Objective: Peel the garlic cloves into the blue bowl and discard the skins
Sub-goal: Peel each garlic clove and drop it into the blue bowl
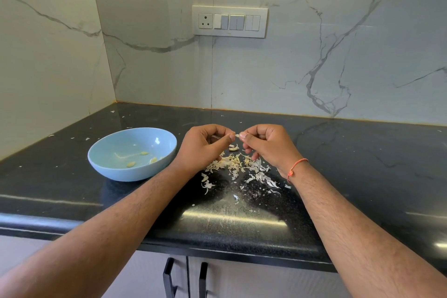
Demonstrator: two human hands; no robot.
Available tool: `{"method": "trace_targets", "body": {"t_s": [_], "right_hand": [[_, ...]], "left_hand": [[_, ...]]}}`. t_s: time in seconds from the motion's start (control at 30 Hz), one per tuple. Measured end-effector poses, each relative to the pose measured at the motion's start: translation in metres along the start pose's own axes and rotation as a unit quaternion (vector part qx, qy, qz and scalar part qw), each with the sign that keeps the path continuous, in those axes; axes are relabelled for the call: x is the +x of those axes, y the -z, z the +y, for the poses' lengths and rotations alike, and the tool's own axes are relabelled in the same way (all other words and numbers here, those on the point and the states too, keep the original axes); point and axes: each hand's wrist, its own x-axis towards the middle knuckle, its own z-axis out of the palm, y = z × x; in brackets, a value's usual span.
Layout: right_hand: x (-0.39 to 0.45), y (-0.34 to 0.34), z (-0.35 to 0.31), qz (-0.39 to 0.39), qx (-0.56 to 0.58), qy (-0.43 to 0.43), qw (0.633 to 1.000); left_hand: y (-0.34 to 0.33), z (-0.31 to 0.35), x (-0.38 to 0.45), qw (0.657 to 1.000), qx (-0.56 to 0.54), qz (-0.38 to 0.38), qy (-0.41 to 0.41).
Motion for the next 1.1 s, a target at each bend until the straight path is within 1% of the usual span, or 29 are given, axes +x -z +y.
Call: {"method": "trace_targets", "body": {"t_s": [0.13, 0.33, 0.47, 0.53, 0.63, 0.8, 0.97, 1.1], "right_hand": [[0.0, 0.001, 0.0, 0.0, -0.019, 0.008, 1.0], [-0.001, -0.001, 0.0, -0.012, -0.062, 0.017, 0.998], [-0.006, 0.0, -0.004, 0.0, -0.025, 0.037, 0.999], [-0.01, 0.001, -0.007, 0.006, 0.0, 0.046, 0.999], [-0.013, -0.003, -0.012, 0.011, 0.04, 0.055, 0.998], [-0.023, -0.025, -0.022, 0.002, 0.079, 0.053, 0.995], [-0.025, -0.068, -0.041, -0.003, 0.04, 0.048, 0.998], [-0.016, -0.107, -0.056, -0.011, -0.057, 0.048, 0.997]], "left_hand": [[0.0, 0.0, 0.0, 1.0, 0.018, -0.016, -0.013], [0.0, 0.001, -0.001, 0.996, 0.068, -0.004, -0.051], [-0.001, 0.012, -0.006, 0.989, 0.119, 0.03, -0.084], [-0.001, 0.021, -0.008, 0.985, 0.146, 0.041, -0.086], [0.007, 0.034, -0.011, 0.982, 0.172, 0.035, -0.074], [0.042, 0.056, -0.018, 0.967, 0.248, -0.011, -0.055], [0.102, 0.069, -0.034, 0.939, 0.344, -0.026, -0.007], [0.144, 0.076, -0.051, 0.905, 0.419, -0.032, 0.071]]}}
